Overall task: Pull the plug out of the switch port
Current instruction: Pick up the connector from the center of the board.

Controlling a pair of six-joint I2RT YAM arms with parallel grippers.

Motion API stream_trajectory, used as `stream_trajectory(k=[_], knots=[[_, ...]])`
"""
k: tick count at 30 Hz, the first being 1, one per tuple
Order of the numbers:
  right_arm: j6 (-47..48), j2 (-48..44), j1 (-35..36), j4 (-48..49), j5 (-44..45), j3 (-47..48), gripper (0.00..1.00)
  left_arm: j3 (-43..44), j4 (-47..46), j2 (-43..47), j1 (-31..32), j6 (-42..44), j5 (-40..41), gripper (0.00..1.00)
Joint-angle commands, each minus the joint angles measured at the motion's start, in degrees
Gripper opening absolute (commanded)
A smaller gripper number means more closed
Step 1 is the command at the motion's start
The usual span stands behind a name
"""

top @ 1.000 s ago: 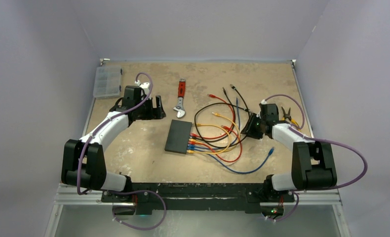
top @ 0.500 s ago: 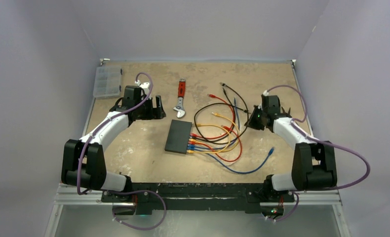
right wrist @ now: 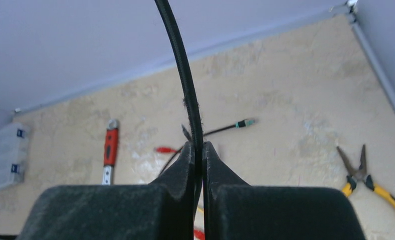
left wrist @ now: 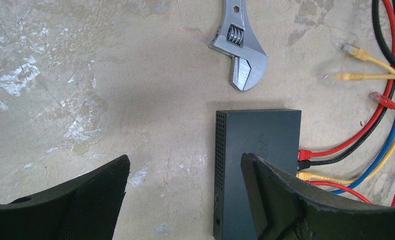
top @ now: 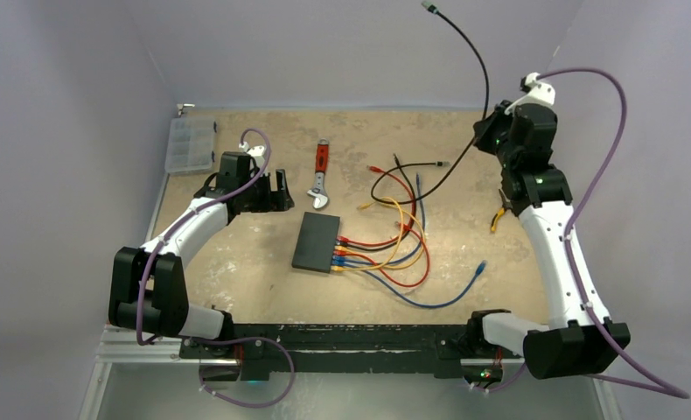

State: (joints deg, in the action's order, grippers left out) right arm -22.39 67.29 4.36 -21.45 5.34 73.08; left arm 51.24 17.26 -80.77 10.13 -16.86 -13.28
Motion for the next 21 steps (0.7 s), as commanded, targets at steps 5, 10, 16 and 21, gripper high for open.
stream_trajectory(k=[5,10,16,21], knots=[[3.02,-0.44,-0.23,0.14,7.05,14.31,0.00,0.09,-1.71,1.32,-0.37,0.70,-0.82,0.82],[2.85,-0.14,-0.23,1.43,8.18,19.93,0.00,0.13,-1.70,1.32,-0.35,0.78,-0.76,0.82],[1.76,1.04,-0.23,3.81,5.15,25.94,0.00,0.12,-1.66,1.32,-0.37,0.76,-0.57,0.82],[1.34,3.38,-0.22,5.97,1.82,30.55,0.00,0.17,-1.61,1.32,-0.37,0.87,-0.39,0.82]])
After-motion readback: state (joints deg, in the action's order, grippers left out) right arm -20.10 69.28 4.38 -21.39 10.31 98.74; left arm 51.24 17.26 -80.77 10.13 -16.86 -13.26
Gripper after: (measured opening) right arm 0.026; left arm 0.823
